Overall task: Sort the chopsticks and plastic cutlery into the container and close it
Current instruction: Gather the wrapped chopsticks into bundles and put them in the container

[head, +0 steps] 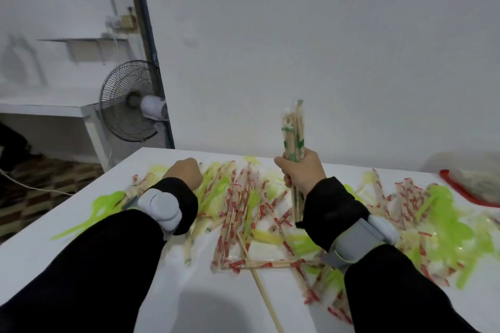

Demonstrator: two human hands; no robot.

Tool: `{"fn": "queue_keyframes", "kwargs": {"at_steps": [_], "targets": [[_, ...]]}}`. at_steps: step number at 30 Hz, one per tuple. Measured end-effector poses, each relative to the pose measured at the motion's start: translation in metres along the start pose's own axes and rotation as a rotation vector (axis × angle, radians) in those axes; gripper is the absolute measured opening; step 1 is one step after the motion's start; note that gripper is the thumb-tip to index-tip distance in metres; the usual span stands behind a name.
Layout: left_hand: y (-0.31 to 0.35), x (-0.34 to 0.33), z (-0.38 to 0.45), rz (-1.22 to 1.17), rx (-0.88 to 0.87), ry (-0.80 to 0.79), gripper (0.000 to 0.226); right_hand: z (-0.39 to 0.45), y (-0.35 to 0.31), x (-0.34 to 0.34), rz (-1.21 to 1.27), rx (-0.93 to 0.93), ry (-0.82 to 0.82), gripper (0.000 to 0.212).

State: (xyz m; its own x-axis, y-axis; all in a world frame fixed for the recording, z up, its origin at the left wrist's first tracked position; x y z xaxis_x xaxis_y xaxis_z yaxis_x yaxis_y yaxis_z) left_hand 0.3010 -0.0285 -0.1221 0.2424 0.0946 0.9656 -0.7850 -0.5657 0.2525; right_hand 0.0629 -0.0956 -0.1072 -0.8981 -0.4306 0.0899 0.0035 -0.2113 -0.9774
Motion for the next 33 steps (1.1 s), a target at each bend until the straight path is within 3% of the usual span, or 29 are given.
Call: {"fn": "queue_keyframes", "kwargs": {"at_steps": [4,7,10,12,16,18,20,24,29,33], "targets": [[-0.023,-0.011,0.007,0.016,0.075,-0.016,0.012,0.004,-0.005,-0.019,-0.005,-0.006,-0.087,0.022],[-0.025,-0.019,0.010,0.044,0.105,-0.050,0.031,0.004,-0.002,-0.030,-0.008,-0.020,-0.135,0.021],[-0.020,-0.027,0.010,0.144,0.083,-0.088,0.012,0.002,0.004,-0.035,-0.016,-0.041,-0.143,0.022],[-0.018,-0.034,0.012,0.126,0.081,-0.083,0.017,0.000,0.008,-0.035,-0.014,-0.055,-0.150,0.023],[-0.016,-0.039,0.016,-0.122,0.108,0.025,0.010,-0.003,0.010,-0.032,-0.026,-0.060,-0.168,0.023],[-0.016,-0.038,0.023,-0.316,0.116,0.057,0.034,-0.004,0.009,-0.028,-0.030,-0.063,-0.167,0.023],[-0.014,-0.033,0.023,-0.576,0.063,0.082,0.038,-0.004,0.007,-0.024,-0.013,-0.062,-0.157,0.023],[0.004,-0.009,0.012,-0.920,-0.090,0.066,0.018,-0.002,0.001,-0.018,0.064,-0.076,-0.100,0.021],[0.037,0.021,-0.011,-1.086,-0.323,-0.051,0.012,0.002,-0.016,-0.021,0.261,-0.103,0.000,0.013],[0.068,0.017,-0.037,-1.019,-0.477,-0.188,0.011,0.007,-0.031,-0.025,0.283,-0.068,0.116,0.018]]}}
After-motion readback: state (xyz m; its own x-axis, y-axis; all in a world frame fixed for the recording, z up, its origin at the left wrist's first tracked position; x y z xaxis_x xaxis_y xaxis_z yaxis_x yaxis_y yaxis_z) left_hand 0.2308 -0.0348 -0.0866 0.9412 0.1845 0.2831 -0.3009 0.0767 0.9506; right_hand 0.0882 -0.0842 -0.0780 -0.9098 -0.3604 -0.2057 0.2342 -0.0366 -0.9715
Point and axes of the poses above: each hand's wrist, its own z-axis towards the middle knuckle, its own x-axis out of the back of the hand, y = z × x, the point moved 2 cm from there along z, towards the middle knuckle, and after that the axes turned 6 degrees about -y, right-handed, at the moved point
